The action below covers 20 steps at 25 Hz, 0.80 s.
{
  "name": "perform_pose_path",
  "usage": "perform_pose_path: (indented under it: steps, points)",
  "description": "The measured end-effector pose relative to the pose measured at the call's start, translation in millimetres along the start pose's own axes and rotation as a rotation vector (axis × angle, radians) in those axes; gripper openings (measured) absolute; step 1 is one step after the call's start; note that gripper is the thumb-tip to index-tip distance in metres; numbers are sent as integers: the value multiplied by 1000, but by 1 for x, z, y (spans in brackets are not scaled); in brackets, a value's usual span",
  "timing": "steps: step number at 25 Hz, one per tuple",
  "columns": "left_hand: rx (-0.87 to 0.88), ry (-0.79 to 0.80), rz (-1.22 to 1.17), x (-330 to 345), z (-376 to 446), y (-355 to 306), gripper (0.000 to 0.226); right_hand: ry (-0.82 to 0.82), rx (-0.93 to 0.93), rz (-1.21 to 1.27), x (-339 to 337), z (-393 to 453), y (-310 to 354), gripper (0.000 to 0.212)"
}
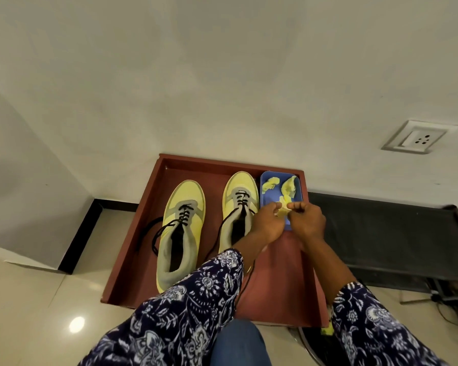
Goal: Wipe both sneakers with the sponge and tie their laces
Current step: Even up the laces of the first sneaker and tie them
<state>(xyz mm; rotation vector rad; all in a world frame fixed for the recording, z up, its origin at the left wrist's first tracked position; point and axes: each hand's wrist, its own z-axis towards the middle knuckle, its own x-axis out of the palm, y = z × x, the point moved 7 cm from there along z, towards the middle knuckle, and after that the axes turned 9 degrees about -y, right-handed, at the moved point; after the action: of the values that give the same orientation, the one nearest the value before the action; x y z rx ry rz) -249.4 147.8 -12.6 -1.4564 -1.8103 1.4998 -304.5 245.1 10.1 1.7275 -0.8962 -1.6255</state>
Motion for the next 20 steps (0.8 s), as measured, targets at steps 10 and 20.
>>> perform_pose_path:
  steps: [10, 20]
  points:
    - [-97, 167, -150, 14, 11, 26, 44, 79, 232, 137, 34, 24, -59, 42]
    - [101, -123, -279, -71, -14, 8, 29, -36, 32, 92, 28, -15, 14, 24]
